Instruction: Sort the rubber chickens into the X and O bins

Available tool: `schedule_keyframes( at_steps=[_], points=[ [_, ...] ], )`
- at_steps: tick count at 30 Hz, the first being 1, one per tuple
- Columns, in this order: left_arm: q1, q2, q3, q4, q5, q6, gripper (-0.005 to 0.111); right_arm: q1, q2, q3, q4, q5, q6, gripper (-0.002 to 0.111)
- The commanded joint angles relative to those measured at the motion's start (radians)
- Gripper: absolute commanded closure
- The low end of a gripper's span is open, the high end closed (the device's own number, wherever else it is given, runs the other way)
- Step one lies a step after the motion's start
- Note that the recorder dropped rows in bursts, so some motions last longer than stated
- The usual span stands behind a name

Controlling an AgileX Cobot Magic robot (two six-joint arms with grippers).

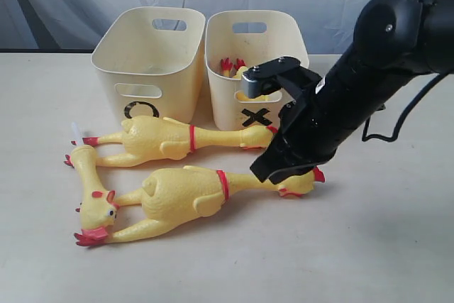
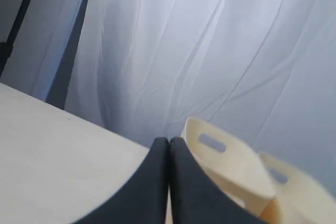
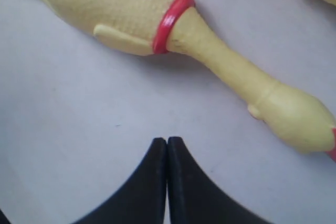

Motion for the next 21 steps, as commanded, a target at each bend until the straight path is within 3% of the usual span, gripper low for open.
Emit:
schedule_keyframes(
  at_steps=[1,5,13,21],
  points=[
    [0.000,-0.005,0.001,-0.162,-0.076,-0.009,0.107,-0.005,-0.065,0.037,0.018,-0.055,0.028,0.108],
    [-0.002,-0.005,-0.062,-0.160,0.114,0.002,0.107,-0.005,-0.129,0.039,0.047,-0.049,0.028,0.108],
    [-0.002,0.175,-0.219,-0.163,0.266,0.039,0.107,-0.005,-0.293,0.039,0.062,0.017,0.028,0.108],
    [-0.002,0.568,-0.453,-0.403,0.509,0.468,0.107,-0.005,-0.436,0.039,0.062,0.053,0.028,0.108]
  ],
)
